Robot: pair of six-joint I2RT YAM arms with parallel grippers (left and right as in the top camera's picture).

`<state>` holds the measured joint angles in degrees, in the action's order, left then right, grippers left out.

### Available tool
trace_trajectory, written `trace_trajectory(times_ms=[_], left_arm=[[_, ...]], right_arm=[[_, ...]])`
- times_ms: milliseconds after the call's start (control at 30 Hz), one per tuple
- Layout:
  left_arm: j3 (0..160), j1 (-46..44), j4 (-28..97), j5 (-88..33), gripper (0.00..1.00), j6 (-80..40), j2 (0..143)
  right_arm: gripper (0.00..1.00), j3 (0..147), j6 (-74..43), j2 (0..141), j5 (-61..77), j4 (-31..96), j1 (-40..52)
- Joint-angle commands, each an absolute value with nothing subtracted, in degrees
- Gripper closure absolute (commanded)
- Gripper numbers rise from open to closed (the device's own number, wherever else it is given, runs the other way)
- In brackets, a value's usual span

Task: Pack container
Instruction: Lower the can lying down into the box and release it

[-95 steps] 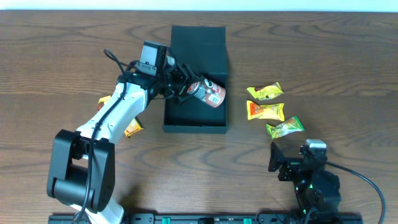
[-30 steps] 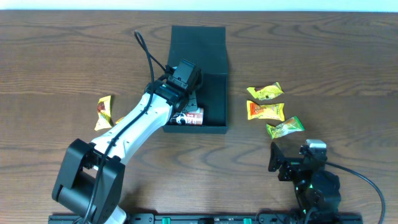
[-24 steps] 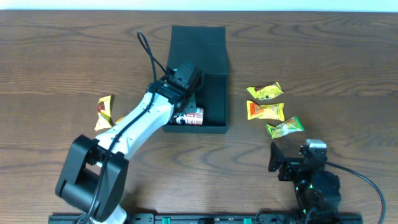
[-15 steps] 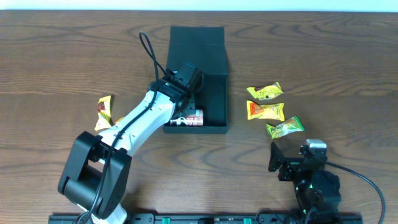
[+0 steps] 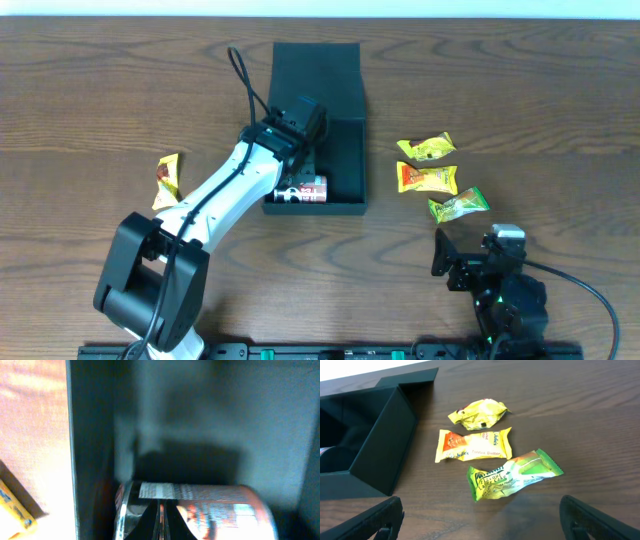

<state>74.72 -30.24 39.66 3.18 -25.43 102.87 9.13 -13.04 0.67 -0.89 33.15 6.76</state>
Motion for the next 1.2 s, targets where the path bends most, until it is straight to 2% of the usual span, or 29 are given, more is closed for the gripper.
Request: trace_trajectory(times_ms=[0,133,467,933,1167], left_arm=[[79.85,-31.31,39.38,2.96,0.94,-19.79,102.94],[80.66,-34.46,36.29,-0.75,0.94,-15.55,103.09],[79.07,-38.22,35.66,-7.33,0.94,-17.21,107.72],[78.85,-38.28,41.36,-3.95,0.94,-31.24,111.77],[78.85,-38.28,41.80,-3.86,0.94,-32.40,112.12]], right_arm=[[0.01,8.60,-13.69,0.32,-1.06,33.17,6.79],[0.01,8.60,-13.69,0.32,-1.06,33.17,6.79],[0.01,8.60,-13.69,0.32,-1.06,33.17,6.79],[0.01,8.60,-13.69,0.32,-1.06,33.17,6.79],[0.01,8.60,-13.69,0.32,-1.06,33.17,6.79]])
